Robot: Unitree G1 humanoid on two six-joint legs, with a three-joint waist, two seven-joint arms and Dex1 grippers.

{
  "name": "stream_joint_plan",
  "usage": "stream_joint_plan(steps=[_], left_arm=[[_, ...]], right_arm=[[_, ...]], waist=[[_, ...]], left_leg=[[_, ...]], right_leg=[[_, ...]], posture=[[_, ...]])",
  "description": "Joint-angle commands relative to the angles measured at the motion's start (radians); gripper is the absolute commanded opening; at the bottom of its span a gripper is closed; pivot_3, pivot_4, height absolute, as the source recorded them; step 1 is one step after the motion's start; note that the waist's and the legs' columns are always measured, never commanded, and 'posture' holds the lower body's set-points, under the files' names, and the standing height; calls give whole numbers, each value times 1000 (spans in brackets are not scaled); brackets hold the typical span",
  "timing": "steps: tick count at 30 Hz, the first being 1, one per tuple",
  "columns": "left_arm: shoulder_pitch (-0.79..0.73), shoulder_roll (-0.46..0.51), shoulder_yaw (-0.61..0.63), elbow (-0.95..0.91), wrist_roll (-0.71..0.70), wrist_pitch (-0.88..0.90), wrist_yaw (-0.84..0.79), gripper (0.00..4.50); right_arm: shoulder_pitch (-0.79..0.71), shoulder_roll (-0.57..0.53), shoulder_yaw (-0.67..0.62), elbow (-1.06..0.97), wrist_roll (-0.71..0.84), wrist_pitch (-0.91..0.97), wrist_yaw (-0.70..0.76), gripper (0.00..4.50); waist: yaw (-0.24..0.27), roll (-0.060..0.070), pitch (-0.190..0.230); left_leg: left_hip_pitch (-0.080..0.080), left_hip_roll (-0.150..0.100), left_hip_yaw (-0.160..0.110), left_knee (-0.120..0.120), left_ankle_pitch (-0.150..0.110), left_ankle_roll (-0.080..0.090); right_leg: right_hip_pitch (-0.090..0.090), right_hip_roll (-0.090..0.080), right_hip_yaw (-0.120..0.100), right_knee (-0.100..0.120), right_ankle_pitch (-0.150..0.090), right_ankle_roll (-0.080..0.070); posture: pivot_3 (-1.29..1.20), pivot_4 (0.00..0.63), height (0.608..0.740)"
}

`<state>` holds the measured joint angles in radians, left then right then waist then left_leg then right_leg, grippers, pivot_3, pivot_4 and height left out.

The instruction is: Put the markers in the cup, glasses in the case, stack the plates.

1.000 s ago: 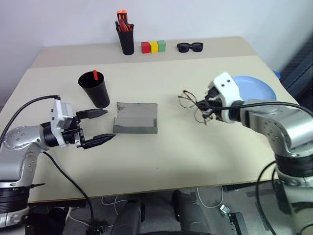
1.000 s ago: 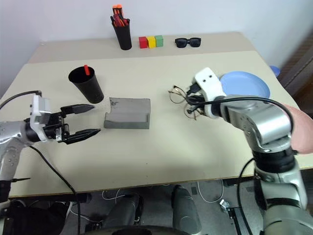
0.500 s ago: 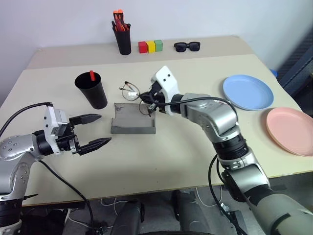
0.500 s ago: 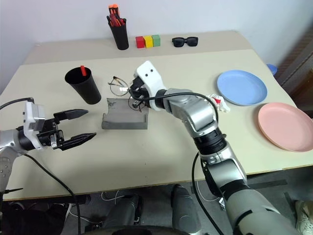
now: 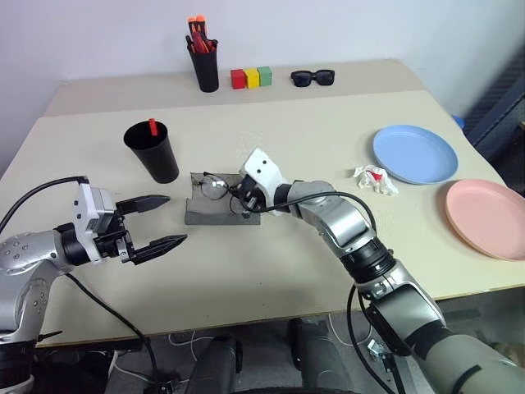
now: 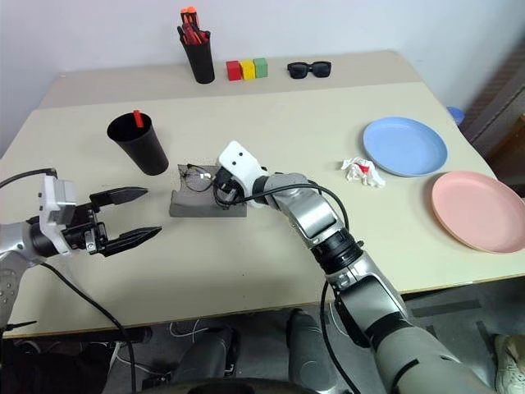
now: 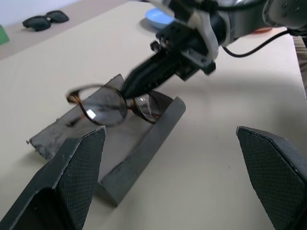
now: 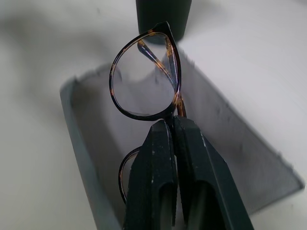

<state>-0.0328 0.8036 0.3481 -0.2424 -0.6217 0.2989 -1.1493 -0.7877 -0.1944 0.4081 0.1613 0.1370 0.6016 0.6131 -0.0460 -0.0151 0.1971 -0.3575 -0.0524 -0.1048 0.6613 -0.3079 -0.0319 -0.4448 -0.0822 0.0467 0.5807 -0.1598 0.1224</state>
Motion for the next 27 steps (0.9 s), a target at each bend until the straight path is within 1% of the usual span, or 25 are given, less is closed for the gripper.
stream_joint_plan(steps=[1, 6, 10, 13, 16, 18, 21, 27], left_arm=[[-20, 13, 12, -11, -7, -13, -2, 4500], [-33, 11, 3, -1, 0, -18, -7, 4500], [-39, 7, -5, 3, 5, -25, -5, 4500], [-37, 7, -6, 3, 7, -31, -3, 4500], [-35, 10, -4, 4, 2, -26, -4, 4500], [-34, 11, 0, 5, -1, -24, -3, 4500], [-33, 10, 0, 5, -2, -23, -2, 4500], [-52, 7, -12, 17, 5, -29, -1, 4500]], right_arm=[[-2, -22, 18, -49, -29, -1, 40, 60], [-4, -62, 32, -64, -43, 18, 105, 60], [-3, -91, 89, -79, -90, -9, 156, 60], [-1, -76, 91, -68, -108, -10, 149, 60], [-3, -76, 100, -63, -113, -20, 182, 60], [-17, -43, 55, -40, -91, 16, 165, 60], [-27, -30, 30, -38, -86, 33, 172, 906], [-47, -19, -18, -43, -63, 50, 173, 3899]], waist=[[0, 0, 0], [2, 0, 0], [1, 0, 0], [1, 0, 0], [1, 0, 0], [1, 0, 0], [1, 0, 0], [1, 0, 0]], left_leg=[[0, 0, 0, 0, 0, 0], [0, 0, 0, 0, 0, 0], [0, 0, 0, 0, 0, 0], [0, 0, 0, 0, 0, 0], [0, 0, 0, 0, 0, 0], [0, 0, 0, 0, 0, 0], [0, 0, 0, 0, 0, 0], [0, 0, 0, 0, 0, 0]], right_leg=[[0, 0, 0, 0, 0, 0], [0, 0, 0, 0, 0, 0], [0, 0, 0, 0, 0, 0], [0, 0, 0, 0, 0, 0], [0, 0, 0, 0, 0, 0], [1, 0, 0, 0, 0, 0], [0, 0, 0, 0, 0, 0], [0, 0, 0, 0, 0, 0]], posture=[[0, 150, 740], [0, 150, 740], [0, 150, 740], [0, 150, 740], [0, 150, 740], [0, 150, 740], [0, 150, 740], [0, 150, 740]])
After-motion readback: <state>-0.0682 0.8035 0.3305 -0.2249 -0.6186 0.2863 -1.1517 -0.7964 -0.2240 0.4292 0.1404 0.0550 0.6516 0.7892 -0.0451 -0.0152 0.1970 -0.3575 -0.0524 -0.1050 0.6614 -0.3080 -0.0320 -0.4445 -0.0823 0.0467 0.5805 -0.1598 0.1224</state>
